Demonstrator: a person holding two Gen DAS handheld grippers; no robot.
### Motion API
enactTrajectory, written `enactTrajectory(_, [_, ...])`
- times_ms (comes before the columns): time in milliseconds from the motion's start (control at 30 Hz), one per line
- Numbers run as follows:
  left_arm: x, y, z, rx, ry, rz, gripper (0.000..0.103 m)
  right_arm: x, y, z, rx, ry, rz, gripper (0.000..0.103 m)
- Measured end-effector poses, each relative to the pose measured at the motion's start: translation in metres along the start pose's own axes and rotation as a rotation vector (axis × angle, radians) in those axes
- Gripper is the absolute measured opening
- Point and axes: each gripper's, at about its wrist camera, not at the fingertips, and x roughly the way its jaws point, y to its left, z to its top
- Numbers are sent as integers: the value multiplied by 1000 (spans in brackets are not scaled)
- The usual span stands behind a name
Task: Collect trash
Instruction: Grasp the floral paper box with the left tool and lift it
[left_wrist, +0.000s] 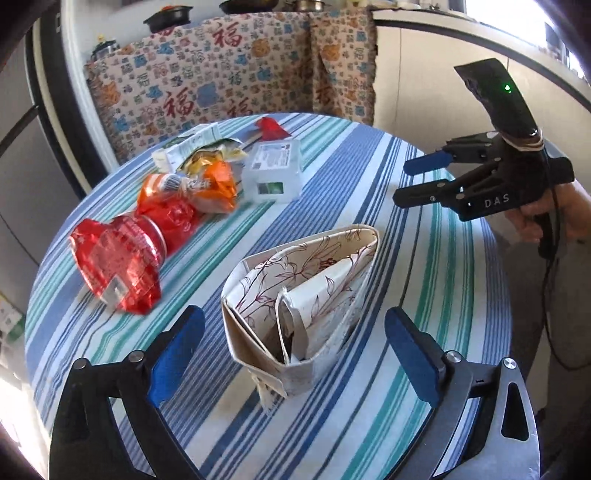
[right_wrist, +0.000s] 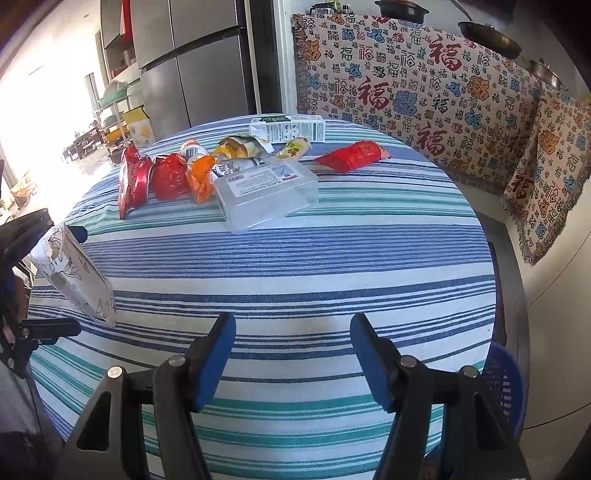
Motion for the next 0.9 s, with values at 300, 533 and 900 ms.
enactTrajectory(300, [-8,-21,-9,99,-6,-104,69,-1,-3,2,5,-4,3,66])
enactTrajectory(533, [-24,-23,-16,89,-14,-122,62,-2,-4,3,10,-11,3,66])
enactTrajectory(900, [1,-16,-11,11,29,-165,43,-1,-10,2,23,-10,-14,66])
